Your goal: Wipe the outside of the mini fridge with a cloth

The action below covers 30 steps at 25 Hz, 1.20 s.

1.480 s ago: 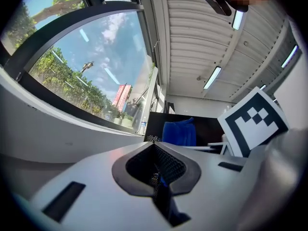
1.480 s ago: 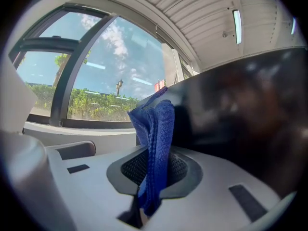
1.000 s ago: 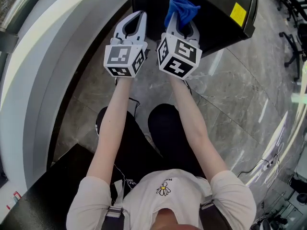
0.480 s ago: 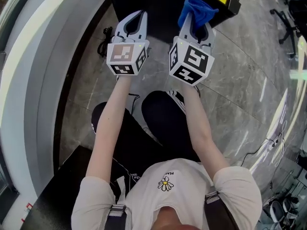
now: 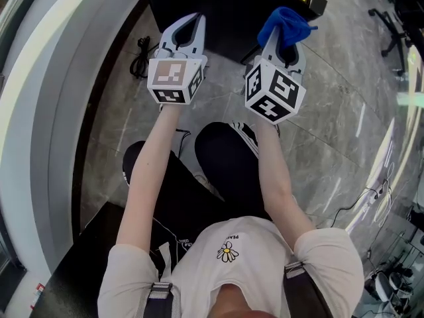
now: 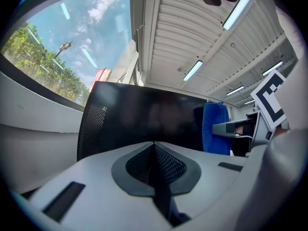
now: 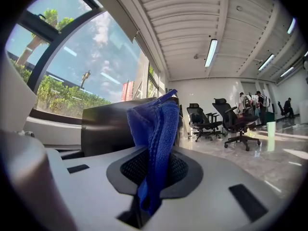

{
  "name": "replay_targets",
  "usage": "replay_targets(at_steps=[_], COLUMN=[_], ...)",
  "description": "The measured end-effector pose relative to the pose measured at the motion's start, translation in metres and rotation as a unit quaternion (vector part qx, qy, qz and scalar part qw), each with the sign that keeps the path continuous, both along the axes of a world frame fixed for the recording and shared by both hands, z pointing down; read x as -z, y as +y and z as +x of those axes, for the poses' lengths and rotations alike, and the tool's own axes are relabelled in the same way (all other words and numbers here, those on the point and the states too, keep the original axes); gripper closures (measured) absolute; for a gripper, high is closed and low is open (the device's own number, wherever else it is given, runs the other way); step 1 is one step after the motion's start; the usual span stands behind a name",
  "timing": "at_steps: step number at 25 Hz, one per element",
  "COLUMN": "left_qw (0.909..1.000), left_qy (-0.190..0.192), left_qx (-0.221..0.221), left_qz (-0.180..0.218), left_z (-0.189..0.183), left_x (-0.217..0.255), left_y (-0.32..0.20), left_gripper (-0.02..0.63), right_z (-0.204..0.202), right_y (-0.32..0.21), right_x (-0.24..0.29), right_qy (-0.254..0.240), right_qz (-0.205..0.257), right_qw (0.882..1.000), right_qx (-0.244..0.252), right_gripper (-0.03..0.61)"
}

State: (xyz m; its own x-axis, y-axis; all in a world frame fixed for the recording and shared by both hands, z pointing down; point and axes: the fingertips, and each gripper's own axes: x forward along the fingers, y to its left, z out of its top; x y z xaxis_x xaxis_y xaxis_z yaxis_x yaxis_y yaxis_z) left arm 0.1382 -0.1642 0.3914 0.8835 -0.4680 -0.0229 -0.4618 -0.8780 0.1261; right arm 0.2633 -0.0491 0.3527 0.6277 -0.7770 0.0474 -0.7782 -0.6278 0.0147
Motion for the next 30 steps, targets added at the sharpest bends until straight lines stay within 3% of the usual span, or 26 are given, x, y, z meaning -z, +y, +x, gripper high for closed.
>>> replay_targets(at_steps=[11, 15, 19, 21, 24, 26, 30], left_qw=[0.9997, 0.9943, 0.9803, 0.9785, 0.9845, 0.9849, 0.9835], left_qy=[-0.003, -0.035, -0.082, -0.083, -0.025, -0.007, -0.031], left_qx=[0.019, 0.065, 0.134, 0.152, 0.166, 0.171, 0.172], left_qz=[0.018, 0.076, 0.12, 0.112, 0.049, 0.028, 0.047], left_z=[-0.006, -0.031, -0.074, -0.09, -0.11, -0.119, -0.132], left_x=[0.008, 0.022, 0.032, 0.029, 0.018, 0.01, -0.001], left_y=[-0.009, -0.039, -0.072, -0.084, -0.104, -0.113, -0.124], left_gripper=[0.609, 0.609, 0.609, 0.609, 0.609, 0.609, 0.609], right_z=[0.009, -0.03, -0.071, -0.089, -0.111, -0.124, -0.149], right_y=[0.016, -0.003, -0.037, -0.054, -0.089, -0.115, -0.167], right_x=[-0.001, 0.008, 0.017, 0.016, 0.011, 0.008, -0.004], right_qy=[-0.01, -0.026, -0.023, -0.029, -0.037, -0.03, 0.001], right_qz=[0.002, 0.021, 0.037, 0.047, 0.063, 0.069, 0.047], right_qw=[1.0, 0.998, 0.991, 0.986, 0.98, 0.977, 0.974], right_qx=[-0.012, 0.057, 0.126, 0.155, 0.185, 0.201, 0.222], right_gripper=[0.506, 0.506, 0.506, 0.506, 0.506, 0.506, 0.506])
